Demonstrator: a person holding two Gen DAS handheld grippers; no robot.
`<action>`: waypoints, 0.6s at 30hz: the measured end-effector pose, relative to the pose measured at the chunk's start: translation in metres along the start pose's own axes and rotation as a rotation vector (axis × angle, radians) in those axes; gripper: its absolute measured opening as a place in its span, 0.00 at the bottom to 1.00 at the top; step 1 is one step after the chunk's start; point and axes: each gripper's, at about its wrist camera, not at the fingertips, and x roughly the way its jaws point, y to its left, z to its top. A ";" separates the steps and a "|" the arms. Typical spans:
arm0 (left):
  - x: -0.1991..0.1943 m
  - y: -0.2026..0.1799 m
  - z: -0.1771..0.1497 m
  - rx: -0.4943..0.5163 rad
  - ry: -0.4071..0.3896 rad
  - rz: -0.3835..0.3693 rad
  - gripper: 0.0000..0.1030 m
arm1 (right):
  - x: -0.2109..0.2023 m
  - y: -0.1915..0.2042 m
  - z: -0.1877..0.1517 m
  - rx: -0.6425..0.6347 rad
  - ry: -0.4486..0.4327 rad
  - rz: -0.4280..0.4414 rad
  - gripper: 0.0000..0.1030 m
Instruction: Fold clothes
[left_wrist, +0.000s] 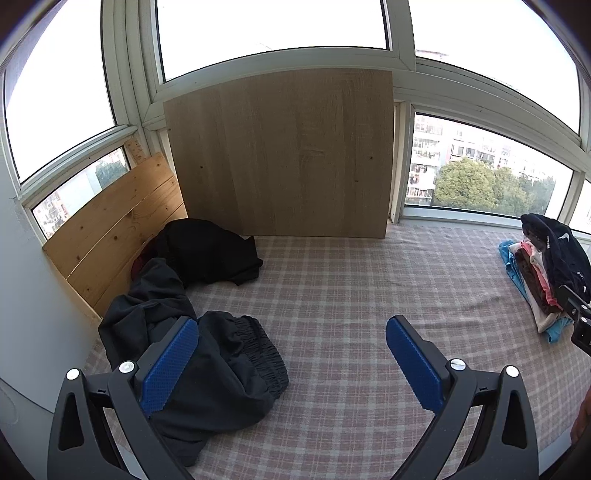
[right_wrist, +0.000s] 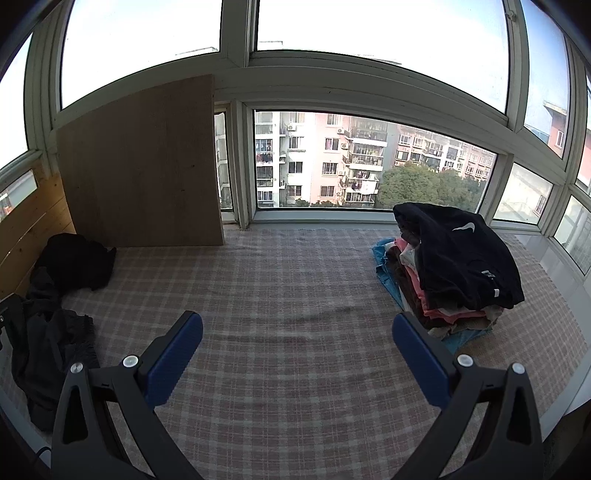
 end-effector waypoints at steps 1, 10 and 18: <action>0.000 0.002 0.000 -0.005 0.001 0.005 0.99 | 0.000 0.001 0.000 -0.004 0.000 0.004 1.00; -0.003 0.022 -0.006 -0.055 0.003 0.071 1.00 | 0.010 0.016 0.002 -0.037 0.021 0.050 1.00; -0.005 0.042 -0.014 -0.107 0.015 0.118 1.00 | 0.014 0.035 0.005 -0.084 0.018 0.103 1.00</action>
